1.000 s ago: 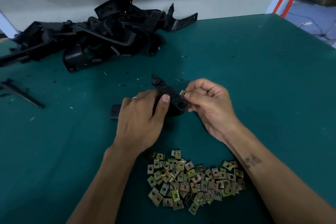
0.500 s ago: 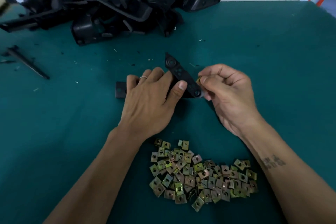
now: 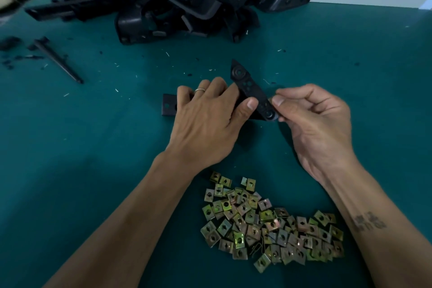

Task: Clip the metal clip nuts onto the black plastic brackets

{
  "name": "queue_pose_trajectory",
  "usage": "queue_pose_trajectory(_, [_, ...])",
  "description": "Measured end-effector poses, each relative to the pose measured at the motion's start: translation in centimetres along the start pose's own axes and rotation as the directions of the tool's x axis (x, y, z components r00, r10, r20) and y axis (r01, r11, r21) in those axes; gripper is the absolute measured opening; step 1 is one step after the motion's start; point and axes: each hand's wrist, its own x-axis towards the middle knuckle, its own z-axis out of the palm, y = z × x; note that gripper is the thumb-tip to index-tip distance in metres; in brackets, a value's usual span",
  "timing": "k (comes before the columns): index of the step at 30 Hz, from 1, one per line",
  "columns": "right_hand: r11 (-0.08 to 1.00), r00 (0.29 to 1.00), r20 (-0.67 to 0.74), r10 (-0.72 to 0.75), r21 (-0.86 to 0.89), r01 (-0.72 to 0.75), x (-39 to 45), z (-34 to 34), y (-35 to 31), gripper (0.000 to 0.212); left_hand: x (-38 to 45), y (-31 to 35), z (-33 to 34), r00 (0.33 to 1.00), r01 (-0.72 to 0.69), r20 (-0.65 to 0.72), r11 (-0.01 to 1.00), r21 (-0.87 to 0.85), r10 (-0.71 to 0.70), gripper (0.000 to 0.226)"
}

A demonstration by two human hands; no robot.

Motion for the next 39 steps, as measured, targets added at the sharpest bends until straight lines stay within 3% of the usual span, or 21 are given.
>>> queue_pose_trajectory(5, [0.994,0.997,0.0,-0.076,-0.081,0.076,-0.1,0.0,0.9,0.019,-0.1,0.2,0.1,1.0,-0.002,-0.014,1.0,0.018,0.002,0.047])
queue_pose_trajectory(11, [0.998,0.998,0.053,-0.035,-0.043,0.037,-0.2,-0.3,0.6,0.006,0.1,-0.1,-0.3,0.999,0.014,0.035,0.999,0.044,-0.016,0.056])
queue_pose_trajectory(20, [0.995,0.994,-0.05,-0.094,-0.042,0.092,-0.2,0.6,0.6,0.023,0.2,0.1,0.0,1.0,0.014,0.012,1.0,0.018,-0.014,0.055])
queue_pose_trajectory(32, [0.992,0.996,0.029,-0.089,-0.083,0.091,-0.3,0.3,0.6,0.026,0.0,-0.1,-0.4,0.999,0.025,0.046,1.0,-0.001,-0.025,0.057])
queue_pose_trajectory(39, [0.994,0.992,-0.069,-0.105,-0.046,0.102,-0.3,0.8,0.5,0.028,0.1,0.1,-0.4,0.999,0.037,0.032,0.998,-0.043,-0.036,0.052])
